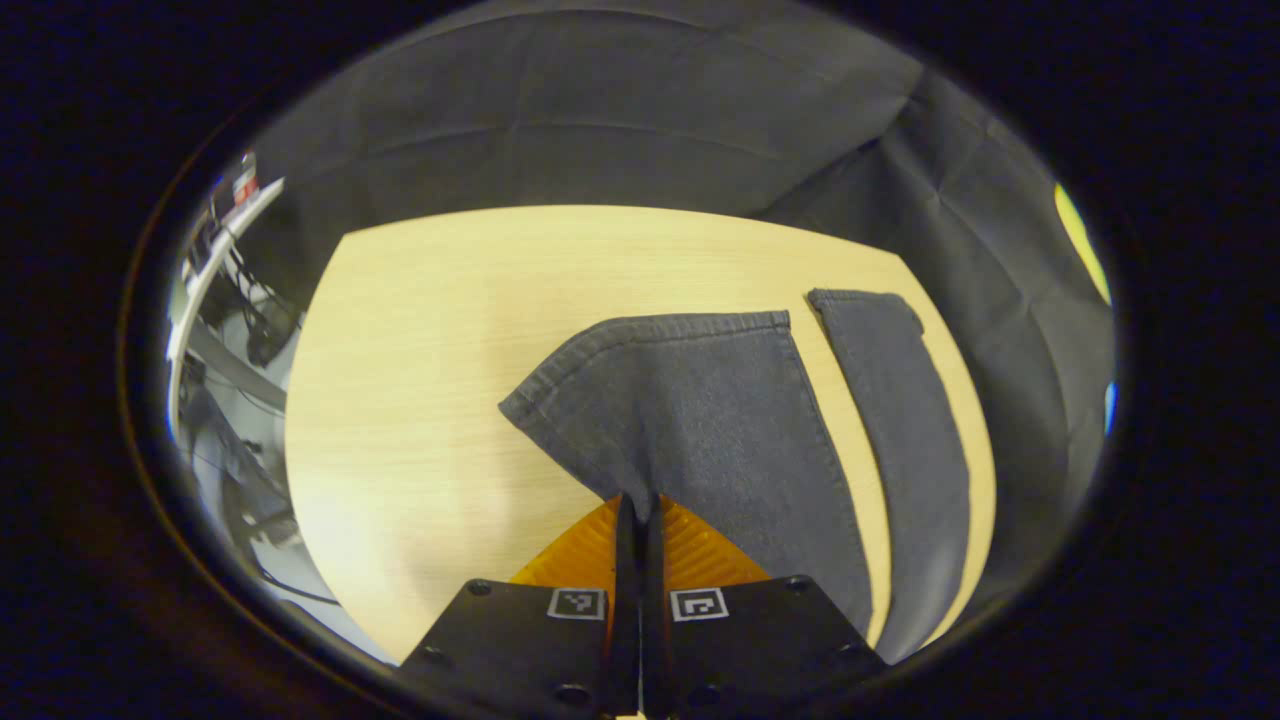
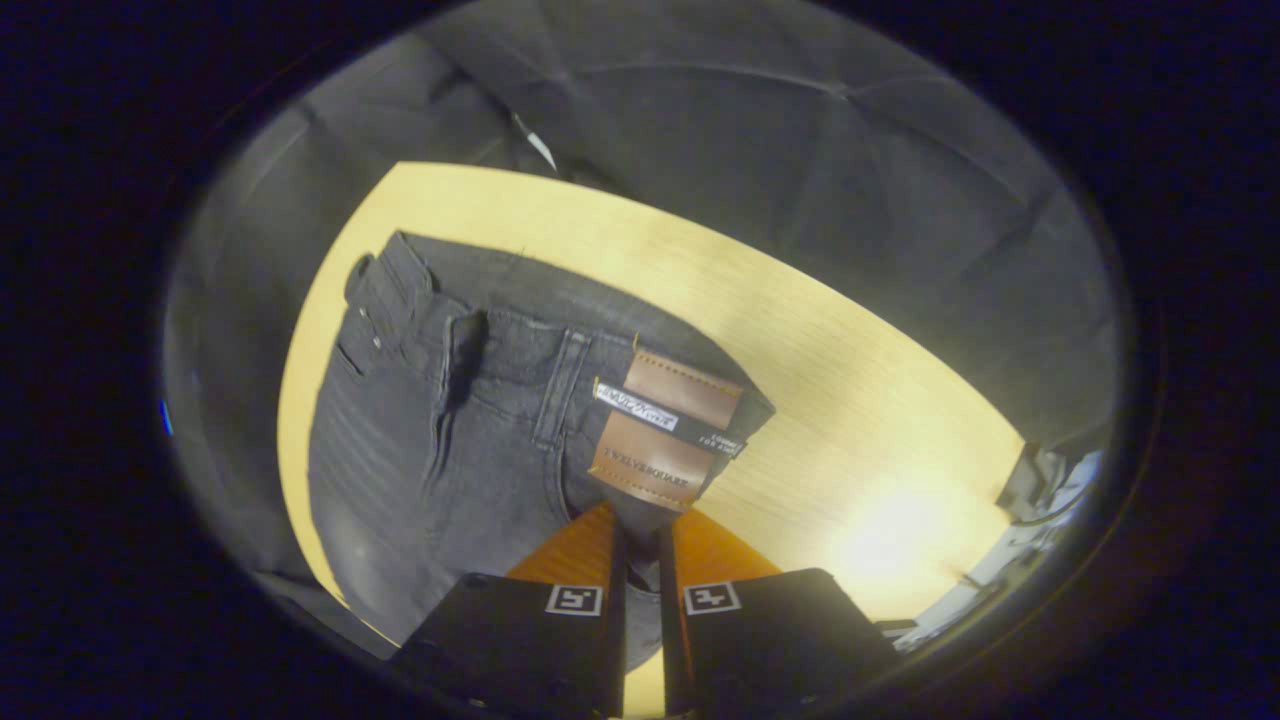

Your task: Grasp the waist and the cuffs of the jeans and fold them to make the two legs overlap; first hold the waist and fold one-third of the jeans toward the cuffs, then hold the cuffs and fold the remaining one-third in the same direction to finish folding.

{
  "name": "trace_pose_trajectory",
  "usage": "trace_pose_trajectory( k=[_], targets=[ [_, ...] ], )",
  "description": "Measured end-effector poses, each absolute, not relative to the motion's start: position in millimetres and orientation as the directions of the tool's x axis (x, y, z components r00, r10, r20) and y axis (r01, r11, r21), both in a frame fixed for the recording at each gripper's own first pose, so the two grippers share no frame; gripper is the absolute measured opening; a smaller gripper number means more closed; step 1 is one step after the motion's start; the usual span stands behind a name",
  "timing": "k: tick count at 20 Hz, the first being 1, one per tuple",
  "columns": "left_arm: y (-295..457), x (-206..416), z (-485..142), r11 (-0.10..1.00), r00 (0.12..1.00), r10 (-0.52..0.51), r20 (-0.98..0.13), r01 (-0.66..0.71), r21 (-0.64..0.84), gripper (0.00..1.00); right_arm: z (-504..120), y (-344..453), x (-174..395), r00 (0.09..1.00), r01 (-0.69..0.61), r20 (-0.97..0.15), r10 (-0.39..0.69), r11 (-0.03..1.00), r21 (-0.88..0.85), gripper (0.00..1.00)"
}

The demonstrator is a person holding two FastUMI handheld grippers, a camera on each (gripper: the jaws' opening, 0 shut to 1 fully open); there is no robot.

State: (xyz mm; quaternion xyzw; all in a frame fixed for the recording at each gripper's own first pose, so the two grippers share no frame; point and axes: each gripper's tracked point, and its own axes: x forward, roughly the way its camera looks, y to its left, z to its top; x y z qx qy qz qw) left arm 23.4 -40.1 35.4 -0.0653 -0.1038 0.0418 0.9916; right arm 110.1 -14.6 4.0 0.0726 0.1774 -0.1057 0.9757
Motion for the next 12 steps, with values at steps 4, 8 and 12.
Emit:
trace_pose_trajectory(
  k=[4,8,12],
  targets=[
    [-37.0,15.5,32.4,0.983,0.985,-0.004,0.17,0.035,-0.182,0.08,4.7,-15.6,101.9,0.945,0.108,-0.322,-0.061,0.985,0.131,0.08],
    [-29.2,-5.2,31.4,0.973,0.986,-0.033,0.165,0.069,-0.22,0.08,14.5,-12.6,80.2,0.949,0.055,-0.316,-0.011,0.99,0.128,0.07],
    [-6.1,-41.2,32.5,0.98,0.987,-0.031,0.157,0.061,-0.19,0.08,20.5,-9.1,66.7,0.937,0.033,-0.348,0.001,0.995,0.092,0.07]
  ],
)
